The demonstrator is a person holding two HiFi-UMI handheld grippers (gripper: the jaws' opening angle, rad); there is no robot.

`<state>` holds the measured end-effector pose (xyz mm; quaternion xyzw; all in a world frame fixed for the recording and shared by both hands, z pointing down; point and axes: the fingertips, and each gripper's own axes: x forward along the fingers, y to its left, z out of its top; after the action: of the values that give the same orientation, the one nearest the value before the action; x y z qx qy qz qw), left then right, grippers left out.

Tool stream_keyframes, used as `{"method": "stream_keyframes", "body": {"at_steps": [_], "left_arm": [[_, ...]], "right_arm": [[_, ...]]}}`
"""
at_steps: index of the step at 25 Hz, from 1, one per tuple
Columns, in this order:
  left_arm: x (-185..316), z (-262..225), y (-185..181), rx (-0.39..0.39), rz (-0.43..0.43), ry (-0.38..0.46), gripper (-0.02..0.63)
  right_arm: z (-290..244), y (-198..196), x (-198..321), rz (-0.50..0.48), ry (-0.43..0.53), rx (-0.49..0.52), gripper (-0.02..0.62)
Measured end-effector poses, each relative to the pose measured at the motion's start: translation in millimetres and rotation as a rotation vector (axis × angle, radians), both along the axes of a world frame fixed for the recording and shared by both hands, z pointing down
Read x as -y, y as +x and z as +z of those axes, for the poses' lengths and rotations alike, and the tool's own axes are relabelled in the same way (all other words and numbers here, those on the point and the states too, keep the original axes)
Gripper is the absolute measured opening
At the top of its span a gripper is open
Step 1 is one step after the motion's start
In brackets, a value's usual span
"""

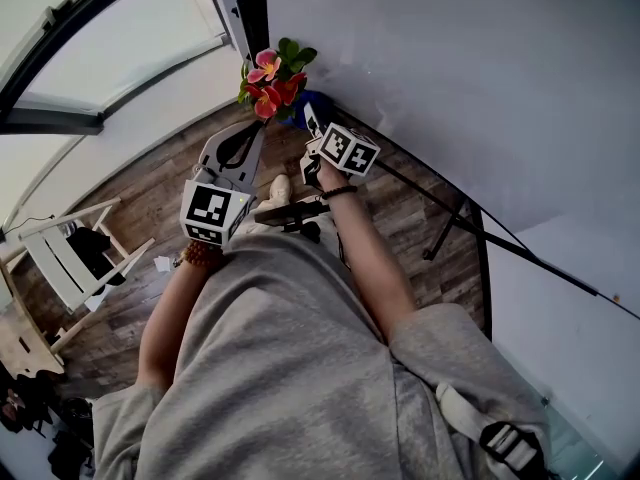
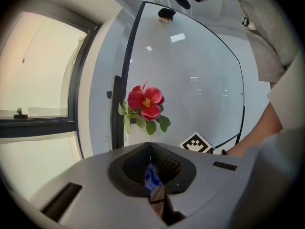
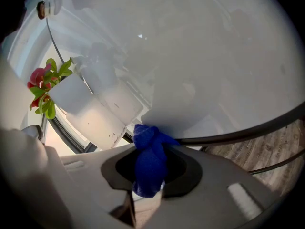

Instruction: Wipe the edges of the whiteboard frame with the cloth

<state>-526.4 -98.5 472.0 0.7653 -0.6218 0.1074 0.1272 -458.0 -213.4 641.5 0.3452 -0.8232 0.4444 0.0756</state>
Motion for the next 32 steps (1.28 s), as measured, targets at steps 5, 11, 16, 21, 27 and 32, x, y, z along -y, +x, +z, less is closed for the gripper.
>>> {"method": "stream_keyframes", "body": {"at_steps": [5, 11, 16, 21, 27, 32], "left_arm": [[-2.5, -1.3, -4.1, 0.002, -0.013, -0.007, 0.009], [-4.8, -2.6, -9.3, 0.008, -0.033, -0.003, 0.009], [-8.8, -9.7, -13.2, 0.008, -0.057, 0.011, 0.009], [-15.1, -9.8, -12.8, 0.007, -0.065, 0.015, 0.009], [-18.3, -10.5, 3.7, -0.018, -0.029, 0.02, 0.009], [-21.2, -6.5, 26.7, -0.063, -0.001, 0.018, 0.009]], "right_arm": [[-0.7, -12.4, 0.0, -0.004, -0.014, 0.037, 0.103], [-4.8, -30.2, 1.5, -0.033, -0.006, 0.063, 0.103], [-5.2, -36.9, 1.4, -0.046, -0.004, 0.069, 0.103], [-3.8, -38.3, 0.1, -0.089, 0.013, 0.102, 0.103], [-2.5, -24.3, -19.9, -0.224, 0.067, 0.029, 0.11], [3.9, 5.8, -44.9, -0.321, 0.112, -0.086, 0.112]]}}
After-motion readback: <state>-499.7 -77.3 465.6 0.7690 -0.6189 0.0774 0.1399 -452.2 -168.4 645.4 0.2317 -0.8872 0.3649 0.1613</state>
